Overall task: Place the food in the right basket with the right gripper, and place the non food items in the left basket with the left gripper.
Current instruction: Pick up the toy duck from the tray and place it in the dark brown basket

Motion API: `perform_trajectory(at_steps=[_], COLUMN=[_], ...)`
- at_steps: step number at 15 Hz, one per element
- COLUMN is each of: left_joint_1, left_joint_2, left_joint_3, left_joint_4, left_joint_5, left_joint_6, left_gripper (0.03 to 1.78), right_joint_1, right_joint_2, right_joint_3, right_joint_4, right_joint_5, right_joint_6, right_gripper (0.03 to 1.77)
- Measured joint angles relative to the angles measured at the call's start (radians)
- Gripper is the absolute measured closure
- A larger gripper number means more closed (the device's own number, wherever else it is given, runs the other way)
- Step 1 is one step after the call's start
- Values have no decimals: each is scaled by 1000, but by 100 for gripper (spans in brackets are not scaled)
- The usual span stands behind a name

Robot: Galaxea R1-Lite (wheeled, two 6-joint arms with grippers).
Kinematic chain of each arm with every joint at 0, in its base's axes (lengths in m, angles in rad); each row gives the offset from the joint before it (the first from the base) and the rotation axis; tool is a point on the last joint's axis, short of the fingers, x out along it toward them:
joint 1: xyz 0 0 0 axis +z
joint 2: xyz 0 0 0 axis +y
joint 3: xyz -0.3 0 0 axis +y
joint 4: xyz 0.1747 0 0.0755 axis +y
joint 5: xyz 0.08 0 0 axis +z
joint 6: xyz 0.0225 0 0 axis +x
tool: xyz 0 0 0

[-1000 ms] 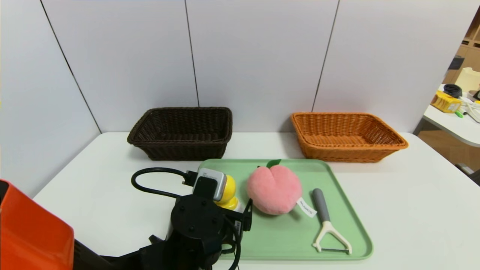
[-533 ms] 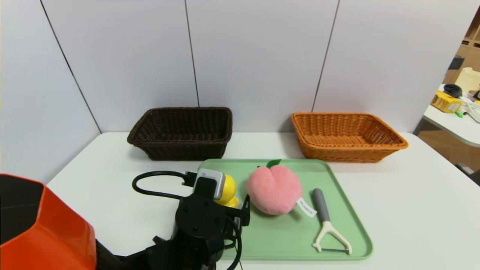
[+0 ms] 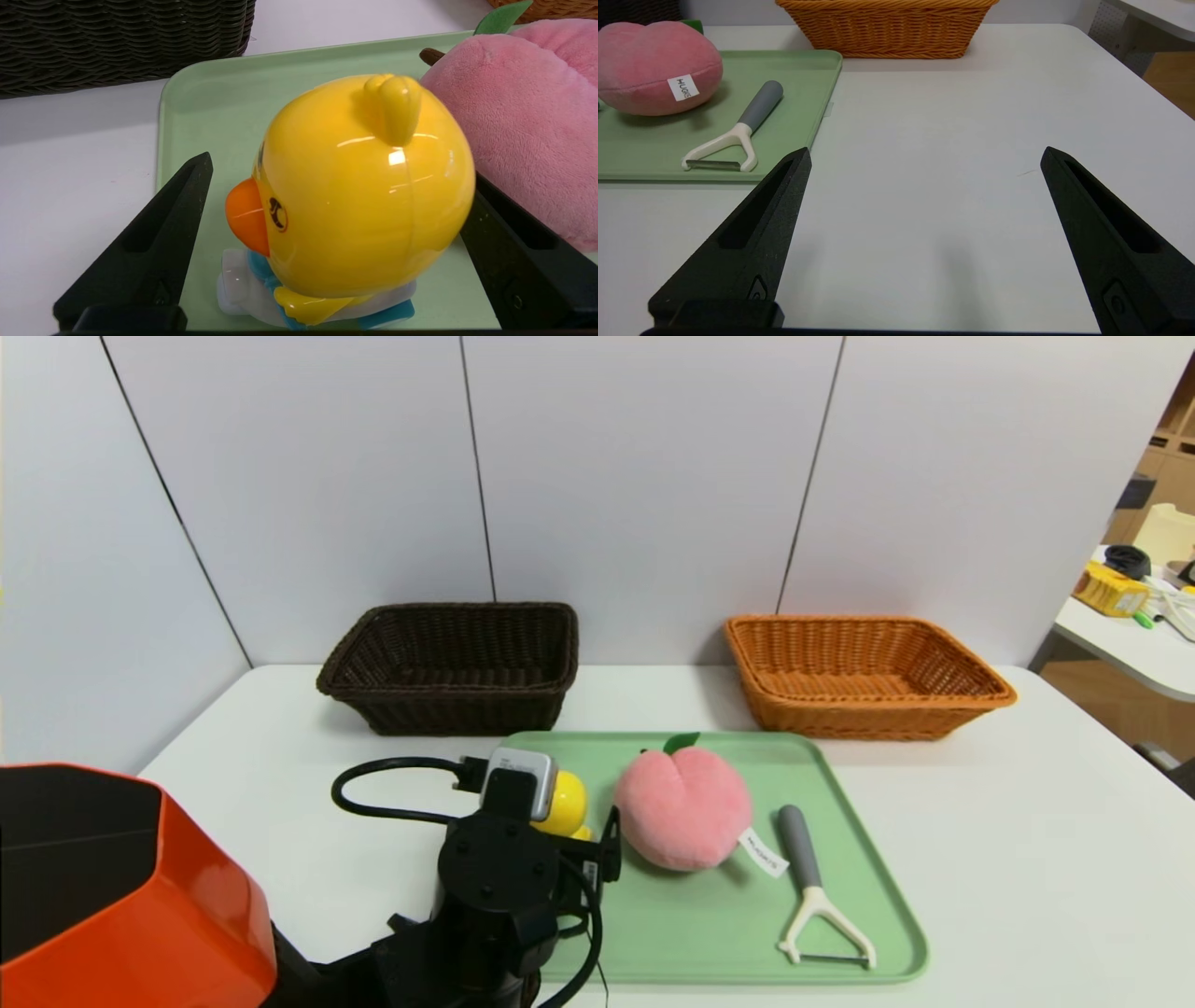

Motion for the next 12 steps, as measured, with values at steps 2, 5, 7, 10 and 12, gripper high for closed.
perform_trajectory(at_steps=[2,5,7,10,12], left_joint_1=[3,3,3,3,3], left_joint_2=[1,1,1,1,0], left_joint_3=[0,0,0,0,0], left_joint_4=[0,0,-1,-15,-15], left_joint_5=[1,0,1,1,2], left_joint_6=[1,2,2,3,3], left_gripper=[12,12,12,12,20], right_joint_1=[0,0,0,0,0], right_joint_2=[0,0,0,0,0], right_joint_3=[0,0,0,0,0], right_joint_4=[0,0,0,0,0], right_joint_5=[0,0,0,0,0], right_joint_6=[0,0,0,0,0], right_gripper=[10,10,10,10,10])
